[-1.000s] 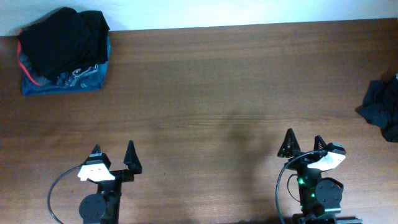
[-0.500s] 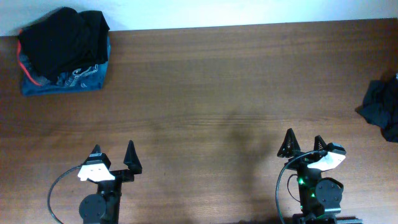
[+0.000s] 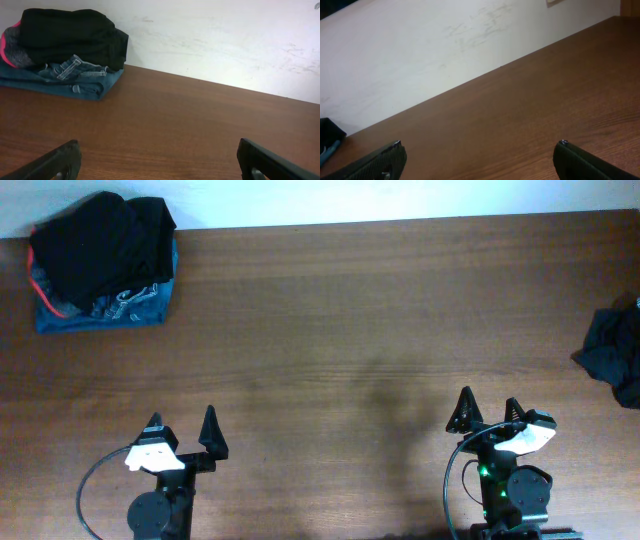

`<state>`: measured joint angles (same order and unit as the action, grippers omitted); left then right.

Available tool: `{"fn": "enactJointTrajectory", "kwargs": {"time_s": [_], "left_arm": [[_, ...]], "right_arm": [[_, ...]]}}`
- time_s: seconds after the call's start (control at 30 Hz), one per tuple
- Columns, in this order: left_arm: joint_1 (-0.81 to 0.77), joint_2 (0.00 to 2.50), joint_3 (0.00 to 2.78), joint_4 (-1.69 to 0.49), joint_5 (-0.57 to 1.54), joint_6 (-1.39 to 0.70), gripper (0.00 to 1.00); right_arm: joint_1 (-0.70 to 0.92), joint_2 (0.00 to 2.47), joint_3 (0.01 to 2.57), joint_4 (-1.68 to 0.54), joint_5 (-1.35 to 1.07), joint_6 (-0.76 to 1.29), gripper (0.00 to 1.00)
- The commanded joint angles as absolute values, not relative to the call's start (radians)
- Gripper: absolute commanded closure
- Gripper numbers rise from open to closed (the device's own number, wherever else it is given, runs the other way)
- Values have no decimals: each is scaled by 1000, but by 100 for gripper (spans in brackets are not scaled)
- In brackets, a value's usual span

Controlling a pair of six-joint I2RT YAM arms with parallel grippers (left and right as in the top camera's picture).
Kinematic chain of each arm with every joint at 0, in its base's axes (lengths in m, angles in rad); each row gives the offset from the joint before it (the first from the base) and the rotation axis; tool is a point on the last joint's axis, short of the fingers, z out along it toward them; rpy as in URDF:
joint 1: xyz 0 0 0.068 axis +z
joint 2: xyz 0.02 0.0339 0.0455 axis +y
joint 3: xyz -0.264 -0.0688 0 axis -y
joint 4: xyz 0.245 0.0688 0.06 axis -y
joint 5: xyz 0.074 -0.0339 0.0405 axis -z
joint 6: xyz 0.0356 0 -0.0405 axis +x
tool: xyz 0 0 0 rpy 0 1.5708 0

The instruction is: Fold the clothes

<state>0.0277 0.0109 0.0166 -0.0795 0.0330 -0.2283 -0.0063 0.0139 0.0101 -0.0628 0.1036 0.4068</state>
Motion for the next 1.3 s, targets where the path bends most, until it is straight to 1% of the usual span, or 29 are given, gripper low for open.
{"fn": "enactJointTrajectory", "kwargs": {"time_s": [0.0, 0.83, 1.07, 1.27], "left_arm": [[32, 5, 9, -80, 29, -219, 1], [32, 5, 9, -80, 29, -219, 1], [32, 5, 9, -80, 29, -219, 1], [32, 5, 9, -80, 29, -219, 1]], "right_arm": [[-14, 6, 6, -72, 98, 397, 1], [-14, 6, 6, -71, 118, 397, 1], [-14, 6, 6, 58, 73, 561, 1], [-14, 6, 6, 102, 45, 586, 1]]}}
